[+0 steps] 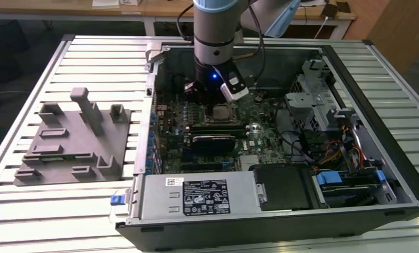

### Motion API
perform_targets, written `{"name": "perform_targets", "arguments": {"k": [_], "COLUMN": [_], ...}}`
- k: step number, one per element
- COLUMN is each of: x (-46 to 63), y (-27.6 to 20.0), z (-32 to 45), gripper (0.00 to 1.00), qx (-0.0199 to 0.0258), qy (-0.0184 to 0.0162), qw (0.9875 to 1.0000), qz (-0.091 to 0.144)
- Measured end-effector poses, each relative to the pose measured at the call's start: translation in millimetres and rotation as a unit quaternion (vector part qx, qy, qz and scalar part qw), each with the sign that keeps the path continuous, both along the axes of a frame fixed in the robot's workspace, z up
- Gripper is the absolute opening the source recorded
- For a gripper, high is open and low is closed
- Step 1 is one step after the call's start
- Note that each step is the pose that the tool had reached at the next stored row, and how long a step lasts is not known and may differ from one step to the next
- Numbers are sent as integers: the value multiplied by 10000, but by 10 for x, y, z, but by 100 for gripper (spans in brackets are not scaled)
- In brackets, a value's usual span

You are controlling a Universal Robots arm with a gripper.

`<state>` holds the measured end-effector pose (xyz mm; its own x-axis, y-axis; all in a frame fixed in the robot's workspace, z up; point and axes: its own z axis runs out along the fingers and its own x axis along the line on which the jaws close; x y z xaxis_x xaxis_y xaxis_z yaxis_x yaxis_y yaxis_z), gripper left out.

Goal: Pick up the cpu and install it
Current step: 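Close the cpu cover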

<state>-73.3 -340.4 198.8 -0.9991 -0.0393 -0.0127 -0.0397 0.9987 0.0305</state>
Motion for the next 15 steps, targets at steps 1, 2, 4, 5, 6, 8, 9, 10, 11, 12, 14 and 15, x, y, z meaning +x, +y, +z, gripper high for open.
{"name": "perform_targets", "arguments": {"k": [1,2,4,5,6,8,9,10,11,12,14,15], "x": [-2,-4,-7,-8,-10,-15,-16,-17,-17,-17,-18,-18], "y": [0,0,0,0,1,1,0,0,0,0,0,0], "z": [-1,-2,-3,-3,-4,-4,-4,-3,-3,-2,11,21], "gripper": [11,11,11,11,11,11,11,11,11,11,11,11], "qx": [0,0,0,1,1,1,1,0,0,1,0,1], "qy": [0,0,0,0,-1,-1,0,0,0,0,0,-1], "qw": [10000,10000,10000,10000,10000,10000,10000,10000,10000,10000,10000,10000], "qz": [0,0,0,0,0,0,0,0,0,0,0,0]}}
